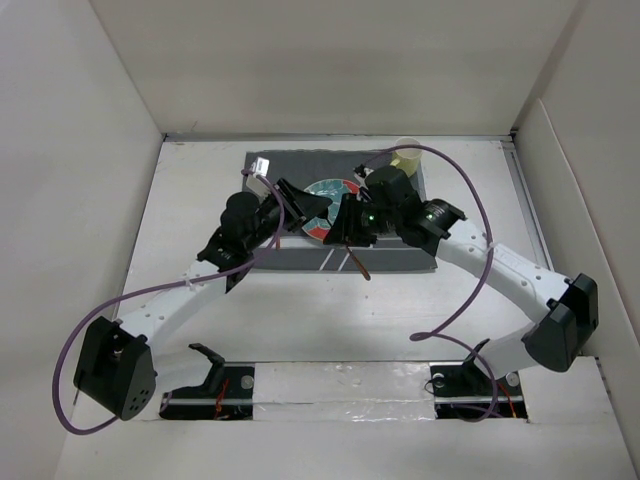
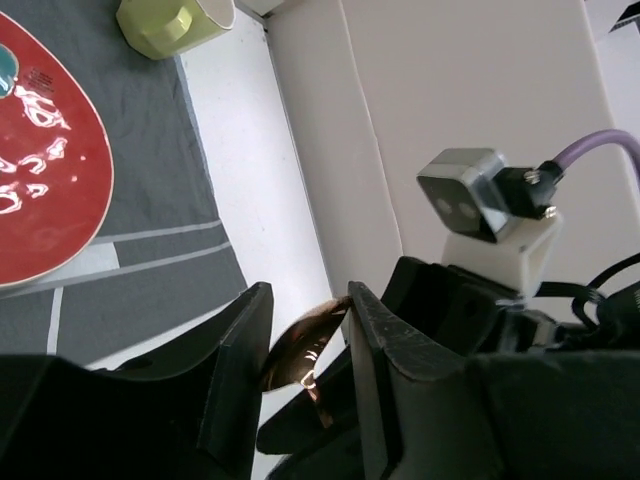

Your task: Set the dinner table for one person

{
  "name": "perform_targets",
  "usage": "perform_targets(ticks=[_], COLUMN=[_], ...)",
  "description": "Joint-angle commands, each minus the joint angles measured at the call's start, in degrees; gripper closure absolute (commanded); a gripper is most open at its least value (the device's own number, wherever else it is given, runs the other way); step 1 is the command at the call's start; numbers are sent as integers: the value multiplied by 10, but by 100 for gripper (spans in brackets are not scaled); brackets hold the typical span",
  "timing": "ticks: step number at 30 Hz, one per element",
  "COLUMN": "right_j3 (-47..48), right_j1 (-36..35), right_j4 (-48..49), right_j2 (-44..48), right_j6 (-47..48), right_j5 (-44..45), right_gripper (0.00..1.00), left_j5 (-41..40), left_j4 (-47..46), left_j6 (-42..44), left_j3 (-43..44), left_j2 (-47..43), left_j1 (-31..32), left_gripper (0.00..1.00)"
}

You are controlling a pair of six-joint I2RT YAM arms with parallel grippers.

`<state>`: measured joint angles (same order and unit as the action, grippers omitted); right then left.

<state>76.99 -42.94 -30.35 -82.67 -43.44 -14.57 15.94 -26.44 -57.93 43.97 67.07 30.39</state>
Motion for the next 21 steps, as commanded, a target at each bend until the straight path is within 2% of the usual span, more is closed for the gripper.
perform_targets(ticks=[1, 2, 3, 6, 7, 9, 11, 13, 17, 21], right_j3=[32, 33, 34, 35, 34, 38, 37, 35, 25, 13], right_j1=[-13, -18, -18, -24, -24, -24, -24, -24, -24, -24], right_j4=[-45, -45, -45, -34, -34, -33, -30, -31, -31, -34], right_j2=[-5, -6, -7, -2, -1, 6, 9, 14, 20, 36], right_j6=[38, 38, 36, 29, 27, 23, 20, 20, 16, 12], right_j5=[43, 43, 49, 54, 57, 67, 68, 67, 60, 77], right_gripper=[67, 70, 77, 86, 92, 94, 92, 82, 88, 71], left_j5=[-3, -3, -1, -3, -5, -9, -14, -19, -22, -22], left_j4=[-20, -20, -19, -14, -9, -3, 8, 15, 17, 19], left_j6=[10, 10, 10, 13, 14, 21, 26, 33, 36, 39], left_j3=[38, 38, 38, 39, 39, 38, 39, 40, 38, 37], left_j2=[-1, 0, 1, 0, 0, -3, -5, -10, -13, -17], left_j1=[1, 1, 1, 1, 1, 1, 1, 1, 1, 1], left_gripper=[100, 100, 100, 100, 100, 100, 100, 100, 100, 100])
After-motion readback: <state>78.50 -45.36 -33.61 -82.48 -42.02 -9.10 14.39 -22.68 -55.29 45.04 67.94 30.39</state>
